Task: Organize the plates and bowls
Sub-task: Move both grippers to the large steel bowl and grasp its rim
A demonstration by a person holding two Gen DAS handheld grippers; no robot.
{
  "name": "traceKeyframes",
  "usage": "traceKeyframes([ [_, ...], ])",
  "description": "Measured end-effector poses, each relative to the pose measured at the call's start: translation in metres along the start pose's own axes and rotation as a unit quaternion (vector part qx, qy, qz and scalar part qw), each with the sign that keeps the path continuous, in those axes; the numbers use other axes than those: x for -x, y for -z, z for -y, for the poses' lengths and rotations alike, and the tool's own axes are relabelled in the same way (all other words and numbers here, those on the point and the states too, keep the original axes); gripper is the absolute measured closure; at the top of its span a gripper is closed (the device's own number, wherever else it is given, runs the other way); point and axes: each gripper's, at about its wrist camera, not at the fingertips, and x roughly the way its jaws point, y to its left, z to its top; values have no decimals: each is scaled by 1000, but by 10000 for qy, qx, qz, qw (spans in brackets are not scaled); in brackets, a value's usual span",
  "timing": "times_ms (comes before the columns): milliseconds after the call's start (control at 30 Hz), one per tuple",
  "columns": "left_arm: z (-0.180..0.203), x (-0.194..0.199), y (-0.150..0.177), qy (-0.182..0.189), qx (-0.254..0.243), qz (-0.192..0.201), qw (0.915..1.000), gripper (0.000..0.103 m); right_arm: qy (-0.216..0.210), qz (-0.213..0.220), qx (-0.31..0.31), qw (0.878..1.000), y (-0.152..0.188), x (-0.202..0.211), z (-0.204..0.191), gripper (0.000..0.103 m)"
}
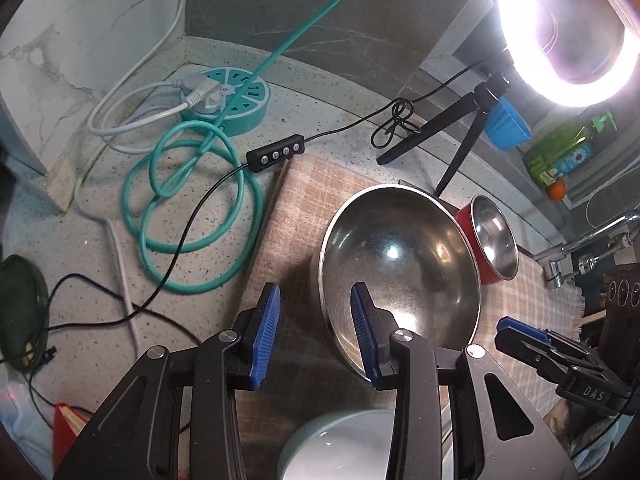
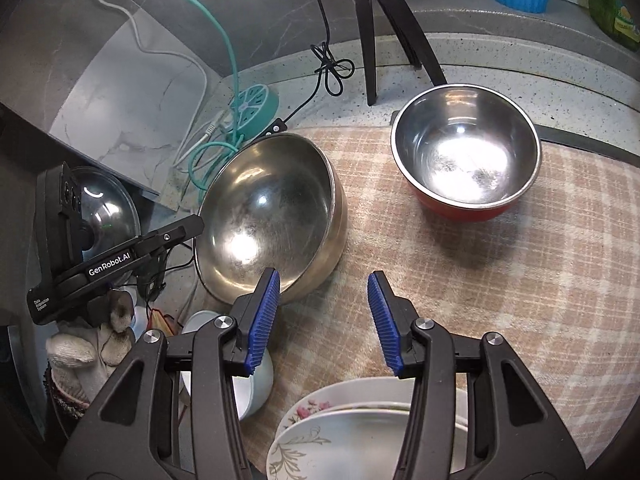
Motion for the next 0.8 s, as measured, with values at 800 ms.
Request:
traceKeyframes([
  [800, 0, -28, -6, 189, -35, -306, 9993, 88, 128, -256, 94, 9995, -12, -32, -7, 81],
])
